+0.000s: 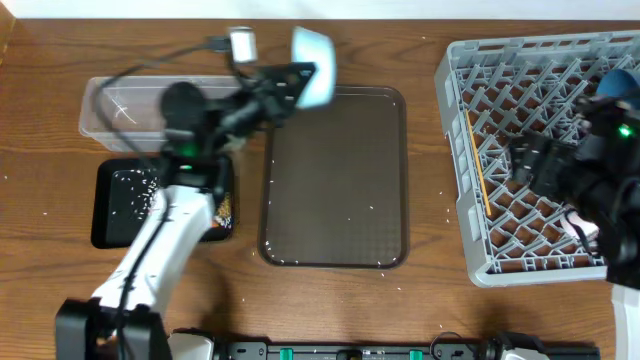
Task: Sort waste into correct bins and load items into the dishwasher rack
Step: 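Carry the empty light-blue bowl right with the left gripper to the dish rack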
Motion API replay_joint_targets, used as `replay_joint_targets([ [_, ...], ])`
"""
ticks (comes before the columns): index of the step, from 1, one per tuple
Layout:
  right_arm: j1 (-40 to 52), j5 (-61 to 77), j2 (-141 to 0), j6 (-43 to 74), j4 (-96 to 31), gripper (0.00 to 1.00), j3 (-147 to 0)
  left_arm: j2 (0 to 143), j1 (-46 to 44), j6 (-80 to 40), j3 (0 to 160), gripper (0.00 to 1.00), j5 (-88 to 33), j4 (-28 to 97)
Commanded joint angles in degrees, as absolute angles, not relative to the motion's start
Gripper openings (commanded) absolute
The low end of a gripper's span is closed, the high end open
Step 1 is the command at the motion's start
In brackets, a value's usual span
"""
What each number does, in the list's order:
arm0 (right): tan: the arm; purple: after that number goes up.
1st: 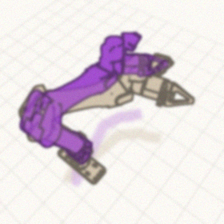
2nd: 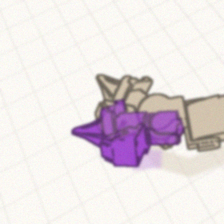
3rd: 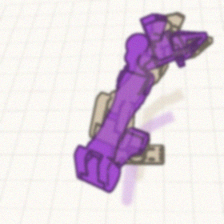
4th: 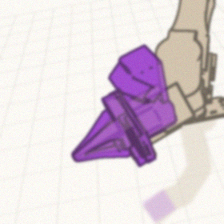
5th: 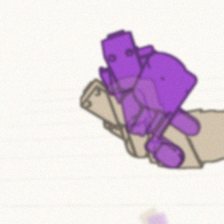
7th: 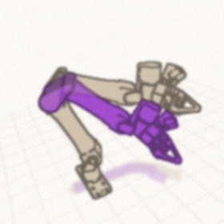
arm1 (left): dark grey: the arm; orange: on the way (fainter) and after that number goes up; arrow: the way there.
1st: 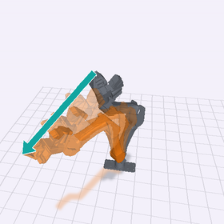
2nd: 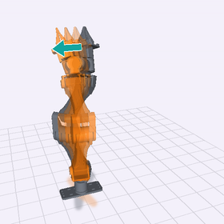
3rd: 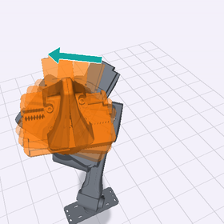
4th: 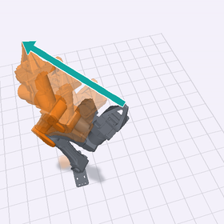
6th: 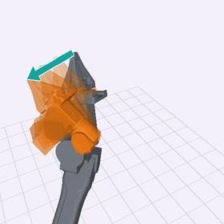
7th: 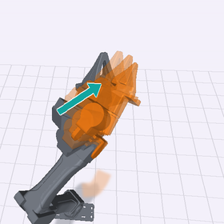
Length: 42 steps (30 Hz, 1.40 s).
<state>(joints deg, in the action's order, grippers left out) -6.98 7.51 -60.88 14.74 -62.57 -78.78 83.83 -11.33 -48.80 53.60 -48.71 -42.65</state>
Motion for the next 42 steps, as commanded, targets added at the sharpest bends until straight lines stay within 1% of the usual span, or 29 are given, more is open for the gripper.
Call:
replay_joint_targets([
  [1,-10.52,3.86,-59.83,18.28,-63.83,0.84,-79.09,87.55,-17.89,-59.88,54.04,0.06,-37.41,-43.88],
  [4,-12.36,3.88,-59.83,19.05,-65.25,0.84,-79.07,91.94,-23.62,-63.51,54.04,0.06,-34.59,-50.85],
  [8,-12.8,4.45,-60.01,19.73,-66.32,0.84,-79.07,100.12,-29.82,-72.49,54.54,0.06,-28.84,-59.59],
  [12,-12.78,4.73,-60.01,19.73,-67.33,0.84,-79.07,108.6,-33.19,-79.44,57.41,0.06,-28.23,-66.46],
  [14,-12.78,4.73,-60.01,19.7,-68.01,0.84,-79.07,112.05,-34.33,-82.3,59.7,0.06,-28.18,-67.83],
  [19,-12.78,4.71,-60.01,19.7,-69.97,0.84,-79.07,116.64,-36.34,-83.48,64.82,0.07,-26.5,-67.77],
  [28,-12.78,4.49,-60.01,19.68,-70.67,0.84,-79.07,116.84,-37.28,-81.54,67.0,0.07,-25.17,-66.3],
  [37,-12.78,4.54,-60.01,19.68,-70.72,0.85,-79.07,116.86,-41.93,-81.76,69.49,0.06,-24.58,-66.19],
  [42,-12.78,4.54,-60.01,19.66,-70.78,0.85,-79.07,116.88,-44.53,-81.78,69.89,0.06,-22.44,-61.67],
])
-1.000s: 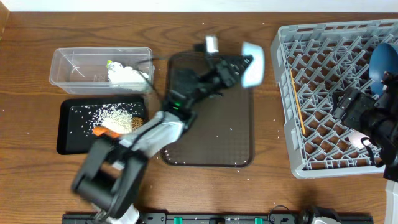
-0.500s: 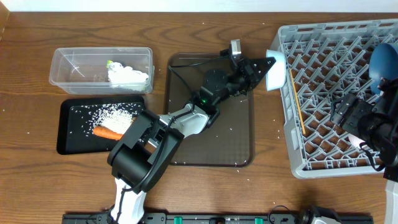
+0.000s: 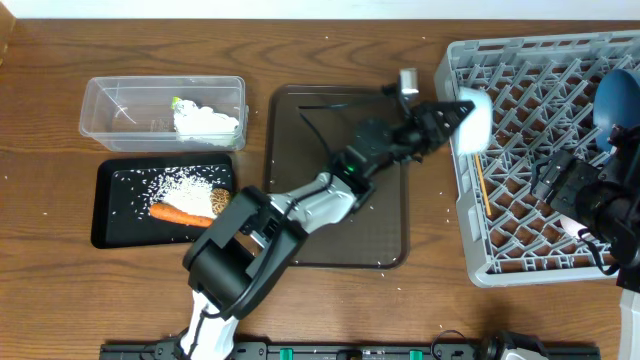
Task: Sort waste into correct bins and load items into the dishwasher rack
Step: 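Carry the empty light-blue bowl right with the left gripper to the dish rack, then release the bowl into the rack and pull the left gripper back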
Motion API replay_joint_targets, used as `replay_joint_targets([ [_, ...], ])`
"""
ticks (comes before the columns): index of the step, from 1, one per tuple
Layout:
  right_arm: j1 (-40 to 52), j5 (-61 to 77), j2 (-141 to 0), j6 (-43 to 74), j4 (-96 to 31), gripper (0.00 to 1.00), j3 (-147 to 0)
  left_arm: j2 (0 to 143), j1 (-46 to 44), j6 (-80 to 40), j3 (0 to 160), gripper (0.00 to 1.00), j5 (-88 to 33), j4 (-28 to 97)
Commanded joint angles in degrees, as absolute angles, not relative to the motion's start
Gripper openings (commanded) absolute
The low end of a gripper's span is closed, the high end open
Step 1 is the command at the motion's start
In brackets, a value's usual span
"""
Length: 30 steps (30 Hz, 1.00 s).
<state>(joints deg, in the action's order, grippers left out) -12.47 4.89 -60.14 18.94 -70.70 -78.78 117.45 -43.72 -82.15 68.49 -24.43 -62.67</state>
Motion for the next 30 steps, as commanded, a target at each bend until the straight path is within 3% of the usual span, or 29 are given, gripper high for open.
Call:
replay_joint_targets([
  [1,-12.78,4.54,-60.01,19.68,-70.85,0.85,-79.07,116.97,-44.88,-81.76,69.89,0.06,-21.69,-61.28],
  [26,-12.78,4.51,-60.01,16.64,-73.52,0.85,-79.07,125.82,-49.04,-93.95,72.62,0.08,-17.04,-65.91],
  [28,-12.78,4.51,-60.01,16.62,-73.52,0.85,-79.07,125.82,-48.69,-93.93,72.62,0.17,-17.04,-65.93],
  [30,-12.78,4.51,-60.01,16.62,-73.47,0.85,-79.05,125.82,-48.1,-92.75,72.62,0.46,-17.37,-65.87],
])
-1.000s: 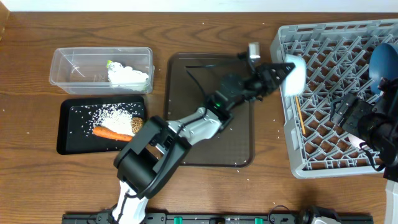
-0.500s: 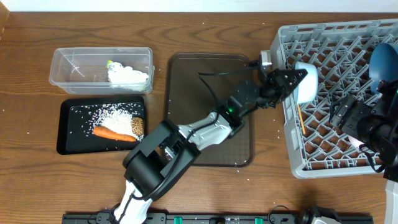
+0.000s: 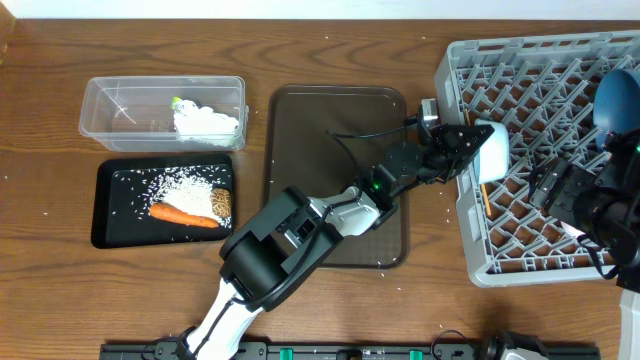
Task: Sort waste into correct bins and load items into the dishwasher rack
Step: 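Release the bowl into the rack and pull the left gripper back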
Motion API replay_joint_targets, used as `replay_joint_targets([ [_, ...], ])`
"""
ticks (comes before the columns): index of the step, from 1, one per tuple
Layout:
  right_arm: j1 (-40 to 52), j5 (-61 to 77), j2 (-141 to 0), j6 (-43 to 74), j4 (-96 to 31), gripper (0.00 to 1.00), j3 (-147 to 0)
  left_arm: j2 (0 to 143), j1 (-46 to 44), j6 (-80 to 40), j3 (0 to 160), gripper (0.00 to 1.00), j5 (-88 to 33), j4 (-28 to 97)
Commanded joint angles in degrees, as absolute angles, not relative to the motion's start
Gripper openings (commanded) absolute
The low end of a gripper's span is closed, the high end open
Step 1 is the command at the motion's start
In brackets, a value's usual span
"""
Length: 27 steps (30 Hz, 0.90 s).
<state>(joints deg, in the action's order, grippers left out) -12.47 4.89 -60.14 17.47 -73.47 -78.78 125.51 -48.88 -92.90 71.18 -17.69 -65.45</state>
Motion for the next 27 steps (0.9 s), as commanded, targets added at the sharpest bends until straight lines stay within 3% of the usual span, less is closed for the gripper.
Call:
replay_joint_targets([
  [1,-12.78,4.51,-60.01,16.62,-73.43,0.86,-79.07,125.82,-47.59,-91.92,72.62,0.66,-17.82,-65.89],
  [2,-12.78,4.51,-60.01,16.62,-73.3,0.86,-79.05,125.82,-46.98,-91.77,72.62,0.81,-18.5,-65.89],
  [6,-12.78,4.51,-60.01,16.64,-72.88,0.86,-79.07,125.8,-43.94,-91.74,72.62,0.99,-21.47,-65.87],
  [18,-12.78,4.54,-60.01,16.67,-72.9,0.85,-79.07,125.16,-30.7,-88.58,72.62,0.98,-30.59,-63.68],
  [27,-12.78,4.56,-59.77,16.62,-72.73,0.85,-79.07,118.32,-22.98,-74.81,72.62,0.98,-40.34,-54.08],
])
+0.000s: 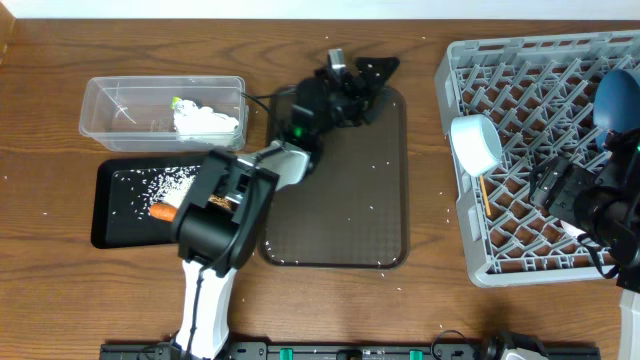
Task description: Sort waste into correct bins and load items into the dishwasher rack
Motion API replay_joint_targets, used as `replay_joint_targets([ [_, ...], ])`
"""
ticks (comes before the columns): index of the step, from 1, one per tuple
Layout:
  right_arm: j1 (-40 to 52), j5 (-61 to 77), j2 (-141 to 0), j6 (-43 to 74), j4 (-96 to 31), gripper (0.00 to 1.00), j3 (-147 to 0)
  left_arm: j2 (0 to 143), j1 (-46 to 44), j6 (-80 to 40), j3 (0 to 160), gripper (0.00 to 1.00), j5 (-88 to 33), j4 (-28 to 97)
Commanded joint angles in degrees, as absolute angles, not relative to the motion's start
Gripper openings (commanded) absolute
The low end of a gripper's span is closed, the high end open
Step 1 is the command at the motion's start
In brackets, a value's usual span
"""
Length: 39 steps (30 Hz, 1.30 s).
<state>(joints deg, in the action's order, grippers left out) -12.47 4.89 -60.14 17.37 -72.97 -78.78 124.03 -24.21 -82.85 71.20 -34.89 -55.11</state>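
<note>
A white bowl (476,143) lies tilted in the left edge of the grey dishwasher rack (520,262), with nothing holding it. My left gripper (378,72) hovers over the far end of the brown serving tray (335,210); its fingers look open and empty. Over the right part of the rack is my right gripper (556,186); its dark fingers do not show their state. A blue cup (618,95) sits in the rack's far right corner. A thin orange stick (483,196) lies in the rack near its left wall.
A clear plastic bin (115,100) at the far left holds crumpled white waste (206,121). In front of it a black tray (120,215) carries scattered rice and a carrot (163,211), partly under my left arm. Loose grains dot the brown tray.
The left gripper held the white bowl at the rack's left edge; now the bowl rests in the rack and the gripper is back over the far end of the brown tray, empty. The right arm stays put.
At first the left gripper held the white bowl high near the clear bin. Then it held the bowl close to the rack's far left corner, then at the rack's left edge. Now the bowl lies in the rack and the gripper is clear of it.
</note>
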Motion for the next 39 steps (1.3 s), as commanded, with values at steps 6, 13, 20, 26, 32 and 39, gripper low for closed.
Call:
replay_joint_targets([
  [6,-12.67,11.53,-56.8,10.76,-68.49,0.83,-79.07,101.36,-19.4,-49.52,72.62,0.98,-39.27,-22.55],
  [13,-12.67,24.05,-48.73,5.04,-60.23,0.85,-79.07,74.65,-14.9,-25.19,72.64,0.98,-20.36,17.85],
  [20,-12.69,28.53,-43.35,5.06,-60.51,0.99,-79.07,54.11,-7.81,-19.92,72.62,0.98,-5.43,44.01],
  [26,-12.69,28.56,-42.96,5.1,-65.45,0.99,-79.07,44.73,-6.33,-19.94,72.62,0.98,8.69,55.57],
  [32,-12.67,28.6,-42.96,9.52,-70.26,0.99,-79.07,42.83,-6.33,-20.84,72.62,0.98,11.0,55.83],
  [39,-12.69,28.53,-42.96,22.83,-71.5,0.99,-79.07,42.98,-6.33,-20.82,72.62,0.98,11.0,56.86],
])
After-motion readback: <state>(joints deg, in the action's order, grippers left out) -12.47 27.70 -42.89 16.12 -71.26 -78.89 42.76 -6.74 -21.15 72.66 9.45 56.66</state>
